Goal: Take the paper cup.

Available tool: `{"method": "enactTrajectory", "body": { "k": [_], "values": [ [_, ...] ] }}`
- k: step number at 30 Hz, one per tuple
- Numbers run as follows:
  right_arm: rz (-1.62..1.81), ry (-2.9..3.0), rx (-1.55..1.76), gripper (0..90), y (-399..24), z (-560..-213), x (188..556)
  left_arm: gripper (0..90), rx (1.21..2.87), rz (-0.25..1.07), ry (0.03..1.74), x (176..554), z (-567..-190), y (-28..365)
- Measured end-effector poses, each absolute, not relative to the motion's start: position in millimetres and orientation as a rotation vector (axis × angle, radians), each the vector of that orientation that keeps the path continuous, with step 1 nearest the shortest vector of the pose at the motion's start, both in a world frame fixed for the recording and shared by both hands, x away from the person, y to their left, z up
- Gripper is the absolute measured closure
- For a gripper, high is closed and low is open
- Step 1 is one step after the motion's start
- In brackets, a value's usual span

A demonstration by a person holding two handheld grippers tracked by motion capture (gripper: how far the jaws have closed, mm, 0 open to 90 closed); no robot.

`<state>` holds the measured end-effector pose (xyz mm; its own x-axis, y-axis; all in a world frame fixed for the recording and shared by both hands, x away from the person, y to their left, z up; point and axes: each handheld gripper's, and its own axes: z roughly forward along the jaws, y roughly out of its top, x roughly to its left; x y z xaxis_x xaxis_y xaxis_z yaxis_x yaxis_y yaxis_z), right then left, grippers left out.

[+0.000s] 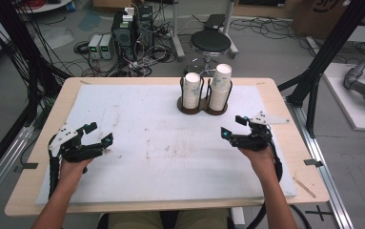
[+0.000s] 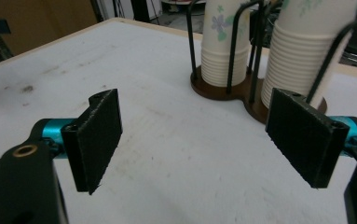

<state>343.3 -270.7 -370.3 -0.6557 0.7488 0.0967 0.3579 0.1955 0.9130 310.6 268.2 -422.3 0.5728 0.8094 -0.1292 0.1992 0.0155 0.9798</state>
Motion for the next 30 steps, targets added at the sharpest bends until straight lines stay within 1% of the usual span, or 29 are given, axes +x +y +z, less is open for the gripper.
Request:
{"method": "enactTrajectory", "body": {
  "k": [3, 4, 13, 15, 21, 30],
  "values": [
    [1.447, 2.113, 1.025, 19.1, -264, -364, 352, 16.2, 1.512, 0.589, 0.895, 311, -422, 269],
    [1.454, 2.125, 1.009, 19.1, -256, -355, 362, 16.2, 1.511, 0.589, 0.898, 311, -422, 269],
    [1.436, 2.173, 0.987, 19.1, -233, -332, 395, 16.2, 1.508, 0.582, 0.897, 311, -423, 269],
    [1.423, 2.192, 0.981, 19.0, -225, -325, 407, 16.2, 1.508, 0.580, 0.897, 311, -423, 269],
    [1.412, 2.195, 0.988, 19.1, -212, -318, 430, 16.2, 1.504, 0.574, 0.898, 312, -423, 269],
    [1.378, 2.216, 1.005, 19.1, -191, -316, 456, 16.2, 1.496, 0.568, 0.897, 314, -423, 270]
  ]
}}
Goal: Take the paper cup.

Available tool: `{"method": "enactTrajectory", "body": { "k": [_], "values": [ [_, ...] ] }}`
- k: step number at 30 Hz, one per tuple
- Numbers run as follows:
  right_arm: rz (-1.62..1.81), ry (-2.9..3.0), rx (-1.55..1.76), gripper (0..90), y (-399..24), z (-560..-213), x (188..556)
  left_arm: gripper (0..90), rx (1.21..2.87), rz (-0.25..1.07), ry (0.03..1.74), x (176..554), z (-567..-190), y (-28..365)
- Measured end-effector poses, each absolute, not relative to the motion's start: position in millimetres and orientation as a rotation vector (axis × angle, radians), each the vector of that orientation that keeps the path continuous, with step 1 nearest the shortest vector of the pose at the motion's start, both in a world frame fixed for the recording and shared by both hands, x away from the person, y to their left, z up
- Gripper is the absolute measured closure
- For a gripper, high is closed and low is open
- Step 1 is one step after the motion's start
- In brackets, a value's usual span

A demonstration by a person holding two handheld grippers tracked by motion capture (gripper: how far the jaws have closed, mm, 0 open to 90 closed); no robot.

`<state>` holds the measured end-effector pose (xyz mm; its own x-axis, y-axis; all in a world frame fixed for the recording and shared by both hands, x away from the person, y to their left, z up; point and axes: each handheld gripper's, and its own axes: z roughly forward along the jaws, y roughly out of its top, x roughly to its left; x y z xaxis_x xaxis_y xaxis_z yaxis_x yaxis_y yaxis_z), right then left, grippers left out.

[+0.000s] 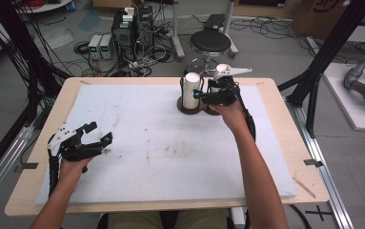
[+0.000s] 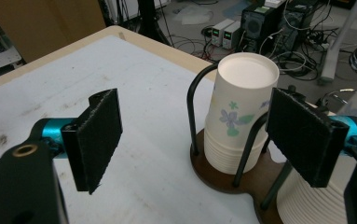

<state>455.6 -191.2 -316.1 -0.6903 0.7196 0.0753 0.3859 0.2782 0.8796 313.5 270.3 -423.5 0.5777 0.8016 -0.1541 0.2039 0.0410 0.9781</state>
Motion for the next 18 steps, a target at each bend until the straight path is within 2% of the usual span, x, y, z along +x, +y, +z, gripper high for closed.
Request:
{"method": "enactTrajectory", "body": {
  "k": [18],
  "values": [
    [1.272, 2.208, 1.072, 19.2, -165, -316, 502, 16.2, 1.481, 0.554, 0.898, 315, -424, 272]
  ]
}}
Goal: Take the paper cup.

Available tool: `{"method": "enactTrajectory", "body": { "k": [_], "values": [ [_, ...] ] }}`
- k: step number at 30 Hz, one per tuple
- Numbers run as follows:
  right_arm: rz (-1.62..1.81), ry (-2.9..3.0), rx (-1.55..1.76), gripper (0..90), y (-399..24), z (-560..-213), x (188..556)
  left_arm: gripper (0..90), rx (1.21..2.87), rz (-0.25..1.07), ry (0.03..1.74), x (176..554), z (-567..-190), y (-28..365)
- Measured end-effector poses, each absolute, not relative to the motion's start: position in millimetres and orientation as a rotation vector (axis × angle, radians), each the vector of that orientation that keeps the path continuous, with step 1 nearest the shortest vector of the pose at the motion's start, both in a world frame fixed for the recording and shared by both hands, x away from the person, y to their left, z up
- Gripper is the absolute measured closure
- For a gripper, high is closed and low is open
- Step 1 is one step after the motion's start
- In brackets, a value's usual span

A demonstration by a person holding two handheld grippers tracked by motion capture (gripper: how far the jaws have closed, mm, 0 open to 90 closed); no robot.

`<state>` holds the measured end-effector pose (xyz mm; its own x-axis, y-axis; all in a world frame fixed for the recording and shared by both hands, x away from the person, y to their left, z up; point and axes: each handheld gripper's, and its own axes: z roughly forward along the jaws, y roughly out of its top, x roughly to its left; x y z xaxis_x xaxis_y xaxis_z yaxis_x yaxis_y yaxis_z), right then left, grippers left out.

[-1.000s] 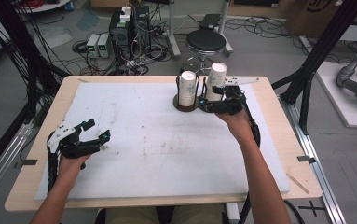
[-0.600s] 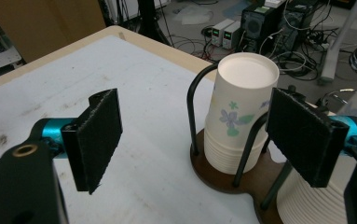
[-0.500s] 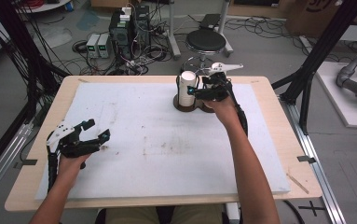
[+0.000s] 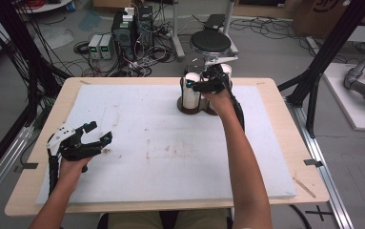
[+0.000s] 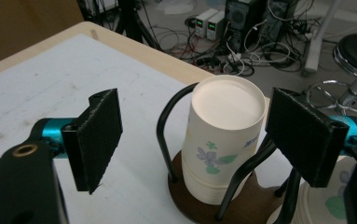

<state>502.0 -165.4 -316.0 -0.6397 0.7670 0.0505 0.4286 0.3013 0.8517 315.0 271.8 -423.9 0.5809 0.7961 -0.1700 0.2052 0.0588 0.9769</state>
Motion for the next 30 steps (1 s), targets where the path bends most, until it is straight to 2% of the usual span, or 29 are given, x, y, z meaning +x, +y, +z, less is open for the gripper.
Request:
{"method": "enactTrajectory", "body": {
  "k": [8, 24, 30],
  "values": [
    [1.215, 2.197, 1.115, 19.4, -159, -329, 517, 16.2, 1.476, 0.551, 0.899, 316, -424, 273],
    [1.087, 2.178, 1.162, 19.9, -141, -334, 533, 16.2, 1.471, 0.544, 0.897, 316, -424, 273],
    [1.077, 2.177, 1.183, 24.5, -141, -339, 536, 16.2, 1.472, 0.541, 0.900, 317, -425, 274]
  ]
}}
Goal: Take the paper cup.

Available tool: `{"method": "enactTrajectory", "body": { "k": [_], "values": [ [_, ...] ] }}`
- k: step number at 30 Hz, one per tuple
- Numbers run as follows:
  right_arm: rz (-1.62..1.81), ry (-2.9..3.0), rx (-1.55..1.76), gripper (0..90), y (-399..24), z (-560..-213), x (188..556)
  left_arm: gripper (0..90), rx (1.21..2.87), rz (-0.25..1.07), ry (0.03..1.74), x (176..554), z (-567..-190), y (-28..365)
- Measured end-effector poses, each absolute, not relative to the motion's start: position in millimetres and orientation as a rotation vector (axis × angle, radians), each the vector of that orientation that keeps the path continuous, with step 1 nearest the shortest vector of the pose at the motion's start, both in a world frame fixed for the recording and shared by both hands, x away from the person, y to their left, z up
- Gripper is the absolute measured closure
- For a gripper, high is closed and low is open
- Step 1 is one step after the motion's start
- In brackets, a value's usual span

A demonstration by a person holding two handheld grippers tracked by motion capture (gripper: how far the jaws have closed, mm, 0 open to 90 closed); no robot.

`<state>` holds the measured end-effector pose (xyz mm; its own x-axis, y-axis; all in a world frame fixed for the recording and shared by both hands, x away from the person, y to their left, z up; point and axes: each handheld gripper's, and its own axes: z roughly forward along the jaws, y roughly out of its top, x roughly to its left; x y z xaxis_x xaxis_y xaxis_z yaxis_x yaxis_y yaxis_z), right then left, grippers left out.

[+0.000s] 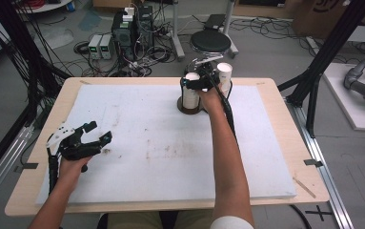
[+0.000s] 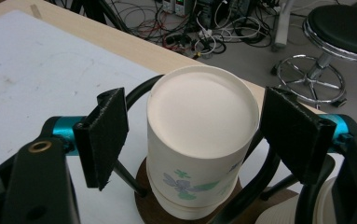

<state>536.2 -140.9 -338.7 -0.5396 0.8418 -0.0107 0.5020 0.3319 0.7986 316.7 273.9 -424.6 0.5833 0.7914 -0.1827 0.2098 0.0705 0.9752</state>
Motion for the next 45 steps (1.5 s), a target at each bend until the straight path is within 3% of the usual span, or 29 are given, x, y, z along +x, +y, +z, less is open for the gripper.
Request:
{"method": "enactTrajectory", "body": {
  "k": [12, 25, 45],
  "values": [
    [1.087, 2.167, 1.193, 36.3, -142, -339, 537, 16.2, 1.473, 0.538, 0.899, 317, -425, 274],
    [1.105, 2.153, 1.171, 37.4, -146, -332, 533, 16.2, 1.472, 0.536, 0.900, 317, -425, 274],
    [1.260, 2.059, 1.061, 38.4, -165, -282, 508, 16.2, 1.470, 0.514, 0.886, 316, -425, 272]
  ]
}}
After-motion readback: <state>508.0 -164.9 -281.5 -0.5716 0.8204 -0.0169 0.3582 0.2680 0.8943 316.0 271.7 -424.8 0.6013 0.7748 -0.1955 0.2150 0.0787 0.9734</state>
